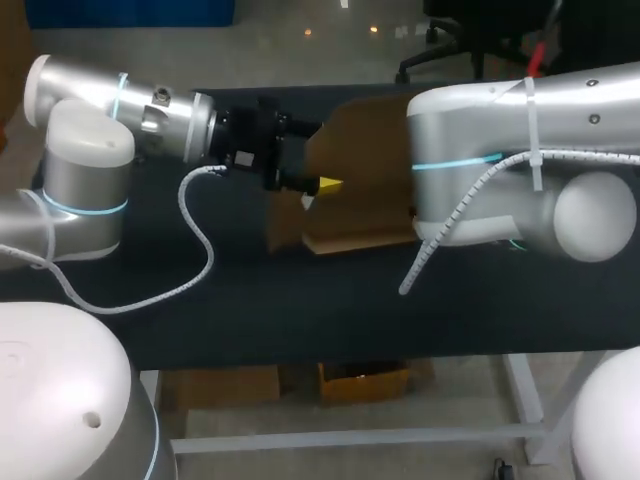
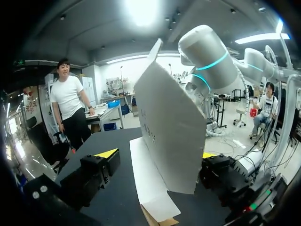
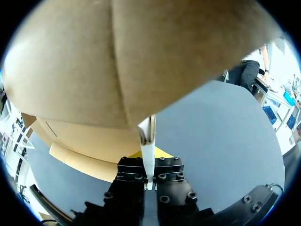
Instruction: Assemble the packaging by folding the flat box into shape, placing the metal phone stand inside, and closing the box properly
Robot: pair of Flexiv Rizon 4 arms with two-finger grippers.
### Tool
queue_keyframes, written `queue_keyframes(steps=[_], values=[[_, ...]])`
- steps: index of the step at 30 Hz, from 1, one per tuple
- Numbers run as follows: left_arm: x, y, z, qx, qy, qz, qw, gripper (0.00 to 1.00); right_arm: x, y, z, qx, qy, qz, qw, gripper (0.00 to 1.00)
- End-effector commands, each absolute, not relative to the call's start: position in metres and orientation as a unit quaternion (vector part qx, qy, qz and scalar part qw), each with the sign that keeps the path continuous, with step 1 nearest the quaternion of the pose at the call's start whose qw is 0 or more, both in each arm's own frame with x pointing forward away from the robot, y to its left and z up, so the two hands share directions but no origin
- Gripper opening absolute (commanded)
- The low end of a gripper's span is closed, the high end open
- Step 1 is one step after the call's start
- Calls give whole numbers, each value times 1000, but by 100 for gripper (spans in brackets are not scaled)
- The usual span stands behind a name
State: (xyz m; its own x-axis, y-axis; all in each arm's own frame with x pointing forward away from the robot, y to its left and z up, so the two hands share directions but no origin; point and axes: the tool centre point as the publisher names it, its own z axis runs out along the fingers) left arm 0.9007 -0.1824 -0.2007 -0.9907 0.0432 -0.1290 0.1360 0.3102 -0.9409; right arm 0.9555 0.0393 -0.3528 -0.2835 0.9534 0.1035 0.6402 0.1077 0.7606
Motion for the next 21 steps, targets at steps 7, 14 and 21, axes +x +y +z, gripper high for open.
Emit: queue_keyframes(steps=[7, 14, 21], values=[[880, -155, -187, 61, 822, -563, 53, 100, 959, 25, -344, 533, 749, 375, 118, 0], [875, -140, -183, 62, 835, -544, 62, 100, 960, 25, -342, 515, 765, 379, 74, 0], [874, -121, -181, 53, 845, -527, 70, 100, 962, 22, -336, 504, 778, 373, 50, 0]])
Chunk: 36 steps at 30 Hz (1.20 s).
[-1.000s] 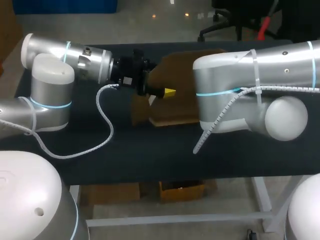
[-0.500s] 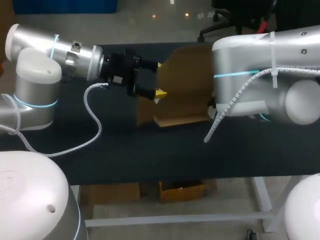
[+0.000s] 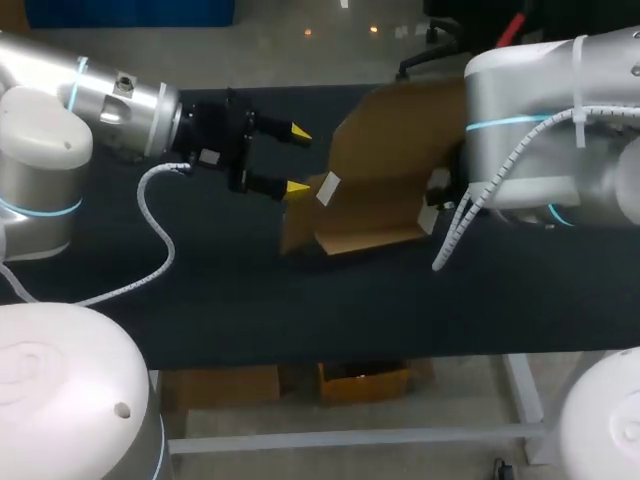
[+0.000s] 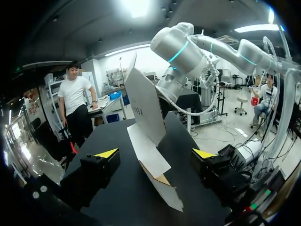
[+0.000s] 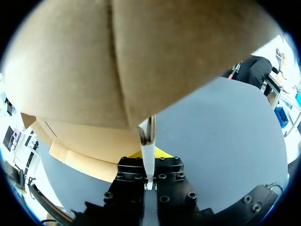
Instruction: Assemble the packaging by folding the flat box into shape, placing the metal phone stand inside, and closing the box properly
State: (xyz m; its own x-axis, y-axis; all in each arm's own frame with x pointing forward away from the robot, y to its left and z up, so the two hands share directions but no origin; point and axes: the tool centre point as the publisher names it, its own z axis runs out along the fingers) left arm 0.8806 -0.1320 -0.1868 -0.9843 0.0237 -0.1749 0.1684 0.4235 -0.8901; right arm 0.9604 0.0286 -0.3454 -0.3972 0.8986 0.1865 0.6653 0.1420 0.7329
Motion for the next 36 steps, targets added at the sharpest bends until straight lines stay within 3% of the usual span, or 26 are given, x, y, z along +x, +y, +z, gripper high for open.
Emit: queue_keyframes(steps=[1, 19, 36], values=[[875, -118, -181, 52, 847, -524, 70, 100, 962, 22, -335, 503, 780, 370, 48, 0], [884, -69, -185, 27, 866, -494, 67, 100, 958, 26, -323, 452, 823, 342, -31, 0], [890, -53, -185, 32, 884, -463, 53, 100, 964, 30, -315, 438, 846, 283, -112, 0]])
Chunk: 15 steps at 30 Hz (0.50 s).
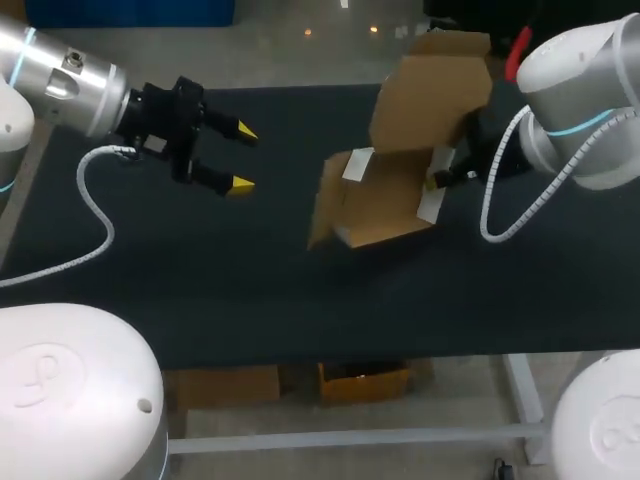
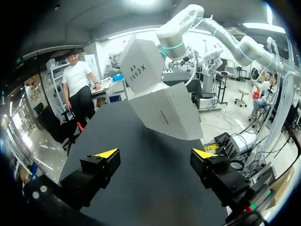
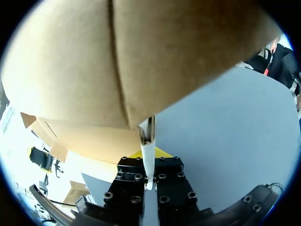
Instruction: Assemble the packaging by folding the flat box into shape, placing the metal phone stand inside, and closing the box properly
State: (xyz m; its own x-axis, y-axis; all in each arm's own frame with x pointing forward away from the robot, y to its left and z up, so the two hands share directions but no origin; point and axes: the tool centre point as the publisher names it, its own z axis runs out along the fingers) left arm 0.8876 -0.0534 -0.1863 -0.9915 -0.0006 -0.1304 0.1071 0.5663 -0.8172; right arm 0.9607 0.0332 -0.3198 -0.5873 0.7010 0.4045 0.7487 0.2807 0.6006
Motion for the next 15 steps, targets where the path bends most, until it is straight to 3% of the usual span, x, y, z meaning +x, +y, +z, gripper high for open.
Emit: queue_keyframes(steps=[1, 15], values=[[890, -53, -185, 32, 884, -463, 53, 100, 964, 30, -315, -438, -846, -283, 112, 0], [895, -55, -187, 20, 900, -431, 63, 100, 966, 36, -321, -446, -845, -266, 131, 0]])
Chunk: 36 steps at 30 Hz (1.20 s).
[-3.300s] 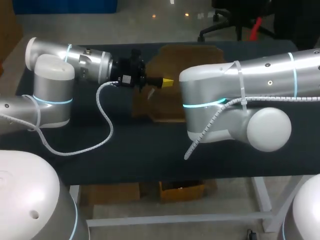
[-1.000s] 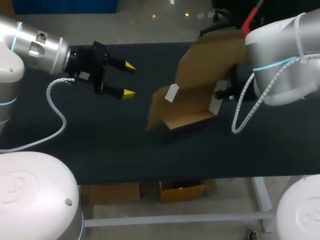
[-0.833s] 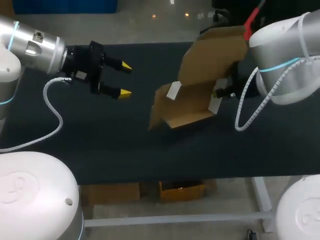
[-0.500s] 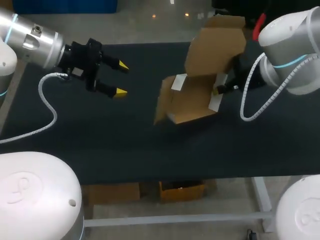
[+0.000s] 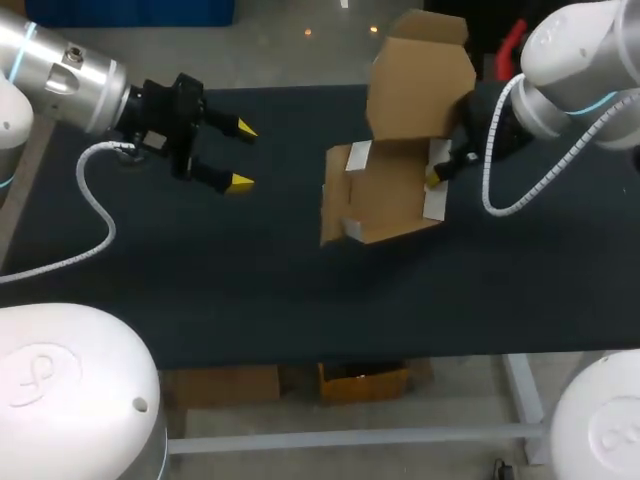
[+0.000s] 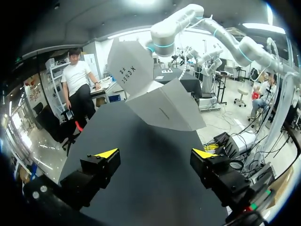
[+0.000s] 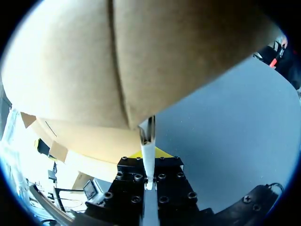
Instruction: Assemble the packaging by folding the flat box into shape, placing the metal phone stand inside, and closing the box properly
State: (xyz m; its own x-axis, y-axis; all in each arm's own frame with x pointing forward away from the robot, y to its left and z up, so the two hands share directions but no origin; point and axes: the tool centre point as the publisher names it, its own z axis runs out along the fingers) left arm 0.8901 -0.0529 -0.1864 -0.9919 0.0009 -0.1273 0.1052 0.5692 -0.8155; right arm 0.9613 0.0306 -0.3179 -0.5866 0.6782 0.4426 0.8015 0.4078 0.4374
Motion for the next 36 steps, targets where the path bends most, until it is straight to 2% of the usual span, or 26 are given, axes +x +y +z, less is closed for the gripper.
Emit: queue_keyframes(steps=[1, 21, 36], values=[[896, -55, -187, 20, 899, -433, 63, 100, 966, 37, -322, -448, -847, -255, 131, 0], [902, -37, -195, -7, 926, -356, 127, 100, 964, 17, -331, -527, -826, -127, 154, 0], [913, -24, -204, 31, 935, -344, 80, 100, 948, 11, -341, -600, -781, -64, 160, 0]])
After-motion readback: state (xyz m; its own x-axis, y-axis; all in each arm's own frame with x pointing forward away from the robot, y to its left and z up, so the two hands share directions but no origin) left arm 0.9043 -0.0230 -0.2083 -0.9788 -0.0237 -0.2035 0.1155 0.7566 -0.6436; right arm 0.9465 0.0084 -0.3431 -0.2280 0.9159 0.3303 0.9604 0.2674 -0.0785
